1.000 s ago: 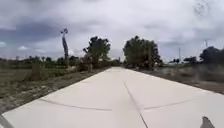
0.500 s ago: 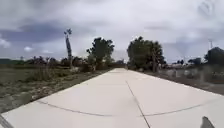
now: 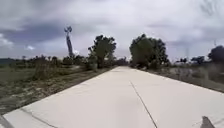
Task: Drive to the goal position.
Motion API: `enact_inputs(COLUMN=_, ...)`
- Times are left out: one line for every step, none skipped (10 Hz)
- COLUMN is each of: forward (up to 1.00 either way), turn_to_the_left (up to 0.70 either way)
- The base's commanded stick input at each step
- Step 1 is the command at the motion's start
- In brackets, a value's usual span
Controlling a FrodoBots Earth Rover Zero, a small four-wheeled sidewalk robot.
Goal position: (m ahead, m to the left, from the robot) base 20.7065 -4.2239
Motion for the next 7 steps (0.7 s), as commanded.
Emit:
enact_inputs(forward=0.85, turn_to_the_left=-0.16)
enact_inputs(forward=0.85, turn_to_the_left=-0.18)
enact_inputs(forward=0.85, turn_to_the_left=-0.21)
enact_inputs(forward=0.85, turn_to_the_left=-0.23)
enact_inputs(forward=0.85, turn_to_the_left=-0.25)
enact_inputs(forward=0.85, turn_to_the_left=-0.28)
enact_inputs(forward=0.85, turn_to_the_left=-0.3)
